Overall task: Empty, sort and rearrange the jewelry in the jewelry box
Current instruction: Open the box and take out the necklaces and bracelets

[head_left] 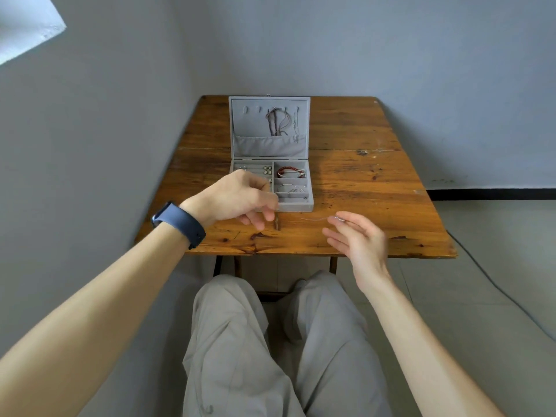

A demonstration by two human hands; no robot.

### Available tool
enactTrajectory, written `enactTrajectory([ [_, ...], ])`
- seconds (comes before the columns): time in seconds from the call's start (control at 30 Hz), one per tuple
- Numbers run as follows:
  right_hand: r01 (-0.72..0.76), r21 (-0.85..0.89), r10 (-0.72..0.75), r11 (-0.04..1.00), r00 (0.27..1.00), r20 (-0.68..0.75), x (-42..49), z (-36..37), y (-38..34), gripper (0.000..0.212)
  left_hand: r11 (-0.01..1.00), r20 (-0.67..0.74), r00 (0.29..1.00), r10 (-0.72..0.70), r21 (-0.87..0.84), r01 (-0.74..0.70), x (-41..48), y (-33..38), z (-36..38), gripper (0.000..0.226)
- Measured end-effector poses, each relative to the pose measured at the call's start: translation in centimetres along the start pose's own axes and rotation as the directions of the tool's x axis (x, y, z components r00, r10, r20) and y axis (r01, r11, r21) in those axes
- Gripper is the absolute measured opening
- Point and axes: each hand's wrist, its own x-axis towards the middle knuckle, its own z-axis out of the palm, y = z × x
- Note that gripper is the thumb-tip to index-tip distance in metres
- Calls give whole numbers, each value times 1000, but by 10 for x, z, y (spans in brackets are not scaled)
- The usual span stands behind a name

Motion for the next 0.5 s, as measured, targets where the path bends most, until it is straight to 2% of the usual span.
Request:
enactTrajectory([
  [0.13, -92, 269, 102, 959, 995, -23, -2, 0, -3, 18, 982, -178, 983, 48, -170, -79, 6, -3, 13, 25],
  [0.23, -106, 350, 134, 931, 989, -57, -2, 1, -3, 21, 971, -269, 959, 90, -189, -144, 9, -8, 17, 16],
  [0.33, -103, 358, 138, 928, 988, -73, -1, 3, -2, 23, 974, -296, 946, 134, -135, -180, 9, -12, 21, 6],
  [0.43, -141, 401, 192, 905, 977, -90, 1, 5, -2, 23, 980, -358, 915, 186, 7, -196, 7, -15, 22, 15],
  [0.5, -170, 430, 230, 887, 969, -91, 3, 6, -1, 21, 978, -416, 887, 202, 38, -205, 6, -16, 22, 17],
])
